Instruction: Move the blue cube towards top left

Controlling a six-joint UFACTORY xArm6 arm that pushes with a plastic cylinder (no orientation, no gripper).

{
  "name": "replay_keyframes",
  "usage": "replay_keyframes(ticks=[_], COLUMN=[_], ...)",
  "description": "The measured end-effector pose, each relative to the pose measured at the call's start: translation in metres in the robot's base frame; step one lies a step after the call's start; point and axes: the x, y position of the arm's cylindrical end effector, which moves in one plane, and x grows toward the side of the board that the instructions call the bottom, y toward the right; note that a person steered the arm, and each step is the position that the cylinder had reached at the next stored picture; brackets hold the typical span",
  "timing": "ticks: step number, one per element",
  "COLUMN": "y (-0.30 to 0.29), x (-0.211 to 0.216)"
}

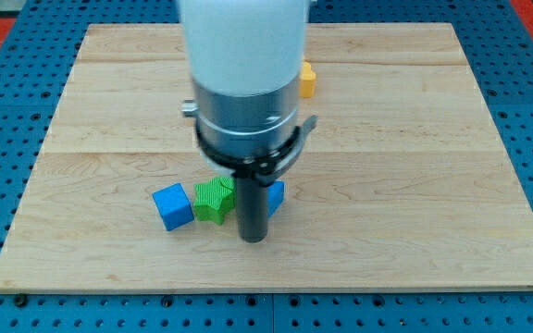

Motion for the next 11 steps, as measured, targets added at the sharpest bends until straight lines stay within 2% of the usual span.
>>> replay_keyframes(ticks=[1,2,3,4,5,6,7,8,9,11], y=[-0.016,-0.053,-0.072,-0.089,-0.146,-0.169,-0.192,-0.227,-0.222,-0.194], x=[0.007,-0.027,-0.039,-0.033,-0.077,-0.108,-0.107,-0.13,-0.186,-0.271])
